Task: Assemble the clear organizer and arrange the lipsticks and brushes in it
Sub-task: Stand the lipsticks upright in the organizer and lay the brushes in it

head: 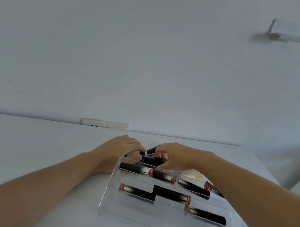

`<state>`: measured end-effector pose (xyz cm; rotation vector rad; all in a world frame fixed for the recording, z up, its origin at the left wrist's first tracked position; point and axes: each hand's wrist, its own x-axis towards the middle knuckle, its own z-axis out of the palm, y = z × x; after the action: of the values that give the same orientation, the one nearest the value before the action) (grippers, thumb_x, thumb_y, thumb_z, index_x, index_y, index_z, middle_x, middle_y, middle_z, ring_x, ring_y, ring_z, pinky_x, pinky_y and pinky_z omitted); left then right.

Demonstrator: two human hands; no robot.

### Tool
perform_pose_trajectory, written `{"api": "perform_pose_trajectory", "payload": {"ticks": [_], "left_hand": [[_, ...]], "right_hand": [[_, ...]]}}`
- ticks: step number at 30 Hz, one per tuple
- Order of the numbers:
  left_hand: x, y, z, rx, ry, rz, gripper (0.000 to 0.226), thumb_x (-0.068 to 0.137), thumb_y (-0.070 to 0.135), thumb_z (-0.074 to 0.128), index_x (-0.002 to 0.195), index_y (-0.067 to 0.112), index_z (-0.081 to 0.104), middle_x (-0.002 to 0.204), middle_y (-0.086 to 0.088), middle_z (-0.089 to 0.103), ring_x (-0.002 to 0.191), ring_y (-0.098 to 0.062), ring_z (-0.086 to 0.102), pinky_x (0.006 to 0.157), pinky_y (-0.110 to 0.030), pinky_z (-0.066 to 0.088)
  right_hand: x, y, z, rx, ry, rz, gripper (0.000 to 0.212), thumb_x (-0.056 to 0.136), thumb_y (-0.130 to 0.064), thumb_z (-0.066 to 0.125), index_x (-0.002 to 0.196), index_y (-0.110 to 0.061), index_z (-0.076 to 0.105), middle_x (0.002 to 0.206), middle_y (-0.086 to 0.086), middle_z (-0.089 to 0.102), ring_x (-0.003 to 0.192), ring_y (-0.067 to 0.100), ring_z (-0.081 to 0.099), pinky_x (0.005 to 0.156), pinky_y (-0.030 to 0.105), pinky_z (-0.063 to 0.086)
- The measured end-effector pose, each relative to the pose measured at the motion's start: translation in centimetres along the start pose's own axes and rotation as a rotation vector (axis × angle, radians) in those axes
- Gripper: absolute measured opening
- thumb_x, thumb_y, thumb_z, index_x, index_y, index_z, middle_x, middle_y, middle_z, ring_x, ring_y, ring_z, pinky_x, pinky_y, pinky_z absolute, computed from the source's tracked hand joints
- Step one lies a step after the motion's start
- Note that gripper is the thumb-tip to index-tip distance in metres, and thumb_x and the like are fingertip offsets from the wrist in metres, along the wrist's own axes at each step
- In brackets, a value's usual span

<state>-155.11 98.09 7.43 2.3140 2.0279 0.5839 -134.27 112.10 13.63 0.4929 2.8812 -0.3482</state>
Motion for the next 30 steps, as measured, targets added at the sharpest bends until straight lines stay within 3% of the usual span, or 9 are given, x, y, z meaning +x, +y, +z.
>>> {"api": "perform_pose_trajectory", "payload": {"ticks": [5, 11, 14, 16, 19, 23, 25, 27, 30], "left_hand": [[-0.1, -0.8, 0.5, 0.162, 0.004, -0.052, 0.047, 0.098, 0.073, 0.014, 0.102, 0.044, 0.051, 0.104, 0.023, 0.046, 0.093, -0.005, 0.043, 0.086, -0.027, 0.038], [-0.5, -0.3, -0.7, 0.223, -0.078, -0.083, 0.064, 0.084, 0.086, -0.001, 0.085, 0.036, 0.040, 0.084, 0.015, 0.042, 0.076, -0.006, 0.044, 0.066, -0.026, 0.030], [-1.1, -0.1, -1.4, 0.271, -0.100, -0.077, 0.068, 0.081, 0.087, -0.001, 0.081, 0.031, 0.037, 0.077, 0.014, 0.042, 0.069, -0.002, 0.042, 0.061, -0.024, 0.028], [-1.6, -0.2, -1.6, 0.342, -0.078, -0.077, 0.069, 0.080, 0.084, -0.003, 0.080, 0.028, 0.037, 0.073, 0.013, 0.041, 0.068, -0.011, 0.046, 0.059, -0.028, 0.027], [-2.7, -0.9, -1.8, 0.339, 0.030, -0.186, 0.075, 0.075, 0.089, 0.001, 0.073, 0.024, 0.039, 0.065, 0.012, 0.048, 0.061, -0.014, 0.050, 0.054, -0.030, 0.029], [-4.9, -1.4, -3.0, 0.044, 0.335, -0.410, 0.074, 0.077, 0.086, 0.024, 0.072, 0.022, 0.061, 0.064, 0.010, 0.067, 0.060, -0.011, 0.060, 0.057, -0.033, 0.044], [-5.9, 0.0, -3.6, -0.106, 0.488, -0.374, 0.061, 0.084, 0.079, 0.033, 0.076, 0.028, 0.066, 0.071, 0.021, 0.071, 0.060, -0.004, 0.064, 0.058, -0.035, 0.049], [-6.2, 2.8, -4.2, -0.180, 0.529, -0.279, 0.051, 0.089, 0.075, 0.040, 0.078, 0.032, 0.064, 0.073, 0.017, 0.073, 0.065, -0.014, 0.070, 0.059, -0.039, 0.054], [-6.3, 7.8, -4.2, -0.008, 0.542, -0.045, 0.066, 0.091, 0.077, 0.039, 0.066, 0.018, 0.055, 0.058, 0.006, 0.056, 0.054, -0.020, 0.054, 0.048, -0.034, 0.044]], "right_hand": [[0.4, -0.2, 0.1, -0.055, -0.006, -0.034, 0.022, 0.094, -0.046, 0.056, 0.102, -0.025, 0.058, 0.102, -0.003, 0.063, 0.091, 0.020, 0.058, 0.083, 0.040, 0.051], [-0.1, -0.2, -0.5, 0.024, 0.006, -0.028, 0.024, 0.097, -0.041, 0.057, 0.109, -0.022, 0.062, 0.106, -0.002, 0.065, 0.092, 0.017, 0.059, 0.082, 0.037, 0.049], [-1.4, 0.1, -1.6, 0.079, 0.060, -0.014, 0.019, 0.098, -0.040, 0.056, 0.103, -0.022, 0.062, 0.092, -0.004, 0.064, 0.076, 0.009, 0.055, 0.067, 0.028, 0.041], [-3.2, 0.6, -2.7, 0.127, 0.129, 0.009, 0.016, 0.099, -0.040, 0.056, 0.094, -0.026, 0.061, 0.084, -0.006, 0.063, 0.071, 0.007, 0.054, 0.065, 0.025, 0.040], [-7.6, 1.7, -3.6, 0.225, 0.293, 0.061, 0.014, 0.095, -0.043, 0.057, 0.087, -0.033, 0.061, 0.078, -0.006, 0.066, 0.066, 0.005, 0.057, 0.065, 0.026, 0.044], [-14.2, 2.4, -2.4, 0.230, 0.496, 0.142, 0.019, 0.085, -0.058, 0.054, 0.089, -0.040, 0.059, 0.077, -0.012, 0.062, 0.062, 0.005, 0.053, 0.059, 0.027, 0.042], [-16.7, 1.8, -1.0, 0.161, 0.497, 0.146, 0.022, 0.085, -0.060, 0.054, 0.092, -0.039, 0.059, 0.080, -0.014, 0.060, 0.070, 0.006, 0.055, 0.063, 0.029, 0.045], [-18.2, 0.9, 0.4, 0.087, 0.473, 0.133, 0.020, 0.087, -0.058, 0.055, 0.092, -0.039, 0.061, 0.085, -0.016, 0.060, 0.080, 0.003, 0.056, 0.067, 0.025, 0.046], [-19.0, -0.1, 1.5, -0.067, 0.502, 0.089, 0.020, 0.090, -0.052, 0.054, 0.095, -0.036, 0.063, 0.087, -0.018, 0.054, 0.086, 0.002, 0.049, 0.071, 0.017, 0.037]]}}
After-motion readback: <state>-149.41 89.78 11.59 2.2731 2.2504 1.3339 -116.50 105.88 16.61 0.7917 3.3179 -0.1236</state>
